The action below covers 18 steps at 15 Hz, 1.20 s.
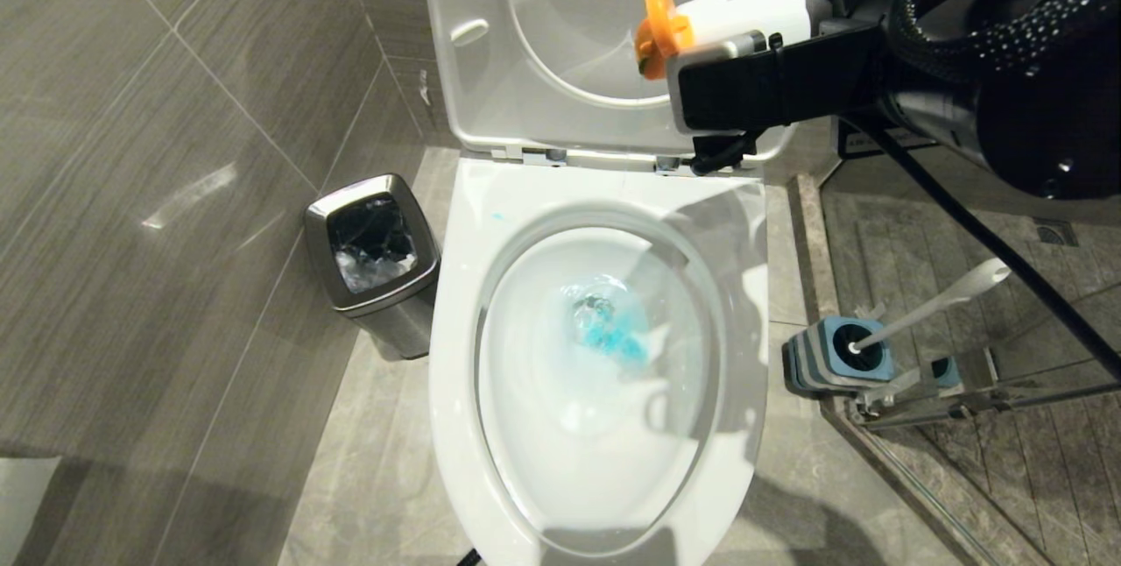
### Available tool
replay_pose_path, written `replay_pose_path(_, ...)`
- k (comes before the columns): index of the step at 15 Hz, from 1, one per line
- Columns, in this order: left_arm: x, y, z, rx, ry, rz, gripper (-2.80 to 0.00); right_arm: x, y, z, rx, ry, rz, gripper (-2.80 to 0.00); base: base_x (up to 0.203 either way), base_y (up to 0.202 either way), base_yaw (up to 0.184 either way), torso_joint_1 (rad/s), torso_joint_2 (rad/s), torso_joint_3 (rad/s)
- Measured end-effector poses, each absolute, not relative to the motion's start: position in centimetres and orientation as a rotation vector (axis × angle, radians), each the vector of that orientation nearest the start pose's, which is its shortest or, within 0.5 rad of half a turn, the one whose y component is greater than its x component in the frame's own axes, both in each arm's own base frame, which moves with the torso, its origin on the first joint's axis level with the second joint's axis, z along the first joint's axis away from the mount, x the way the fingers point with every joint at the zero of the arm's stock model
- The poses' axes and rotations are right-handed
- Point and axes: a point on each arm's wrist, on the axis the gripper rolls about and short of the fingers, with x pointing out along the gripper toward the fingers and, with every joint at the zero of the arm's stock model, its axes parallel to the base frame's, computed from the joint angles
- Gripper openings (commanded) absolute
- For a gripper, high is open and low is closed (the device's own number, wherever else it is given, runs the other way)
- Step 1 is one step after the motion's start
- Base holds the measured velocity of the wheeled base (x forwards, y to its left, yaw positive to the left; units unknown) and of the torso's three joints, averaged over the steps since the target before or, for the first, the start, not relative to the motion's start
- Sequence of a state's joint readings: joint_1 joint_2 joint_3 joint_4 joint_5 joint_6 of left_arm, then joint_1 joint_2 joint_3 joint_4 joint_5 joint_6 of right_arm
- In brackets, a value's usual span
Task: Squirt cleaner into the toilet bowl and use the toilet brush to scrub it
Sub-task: Pour in the cleaning agent, then place the cleaning agent on the floor
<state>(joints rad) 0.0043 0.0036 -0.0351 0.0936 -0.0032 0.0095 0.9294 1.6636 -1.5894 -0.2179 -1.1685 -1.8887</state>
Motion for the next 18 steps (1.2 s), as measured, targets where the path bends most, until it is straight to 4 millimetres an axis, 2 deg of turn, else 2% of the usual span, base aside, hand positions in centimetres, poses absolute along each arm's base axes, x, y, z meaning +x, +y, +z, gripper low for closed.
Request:
replay_pose_path(6, -2.5, 0.0, 7.6, 0.009, 0.062, 0.001, -2.8, 18.9, 22.8, 37.6, -1.52, 0.113, -0.235, -2.8, 0.0, 0.0, 0.0, 0.0, 0.0, 0.0)
replay_pose_path(10, -2.5, 0.0, 7.6, 0.009, 0.062, 0.001, -2.8, 18.1, 23.3, 36.8, -1.382, 0.081, -0.201, -2.8, 0.0, 0.0, 0.0, 0.0, 0.0, 0.0)
replay_pose_path(18, -2.5, 0.0, 7.6, 0.009, 0.062, 0.001, -2.8, 16.5, 22.4, 36.5, -1.161, 0.033, -0.187, -2.8, 0.0, 0.0, 0.0, 0.0, 0.0, 0.0)
